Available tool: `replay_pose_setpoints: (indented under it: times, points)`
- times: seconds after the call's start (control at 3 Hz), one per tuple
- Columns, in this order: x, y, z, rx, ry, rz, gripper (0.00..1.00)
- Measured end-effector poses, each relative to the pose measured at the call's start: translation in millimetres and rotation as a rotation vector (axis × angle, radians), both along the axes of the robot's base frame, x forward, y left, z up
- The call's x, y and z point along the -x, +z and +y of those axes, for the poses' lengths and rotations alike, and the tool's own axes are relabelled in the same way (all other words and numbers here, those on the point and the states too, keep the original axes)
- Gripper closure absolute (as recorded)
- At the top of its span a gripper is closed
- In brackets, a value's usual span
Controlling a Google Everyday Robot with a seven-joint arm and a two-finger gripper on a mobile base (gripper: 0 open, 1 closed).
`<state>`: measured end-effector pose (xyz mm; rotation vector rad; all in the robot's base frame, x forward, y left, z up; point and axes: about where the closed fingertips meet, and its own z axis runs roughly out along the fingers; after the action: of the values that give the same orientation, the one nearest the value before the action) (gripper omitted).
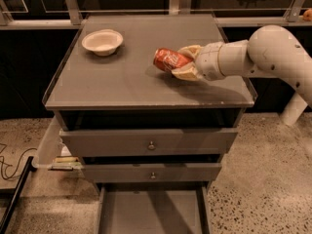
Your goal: Pick coke can from bottom drawer and place on counter
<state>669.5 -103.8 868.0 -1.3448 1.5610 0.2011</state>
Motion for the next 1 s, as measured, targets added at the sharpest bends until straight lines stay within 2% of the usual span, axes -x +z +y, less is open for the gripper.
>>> replay_pose_setpoints:
  times: [0.33,0.67,1.0]
  points:
    - [-3.2,-14.0,5.8,-0.004,0.004,0.037,1.0]
    - [-3.2,-14.1,5.9,-0.004,0.004,0.038,0.81]
    - [-3.2,-14.1,6.0,-0.004,0.005,0.038,0.58]
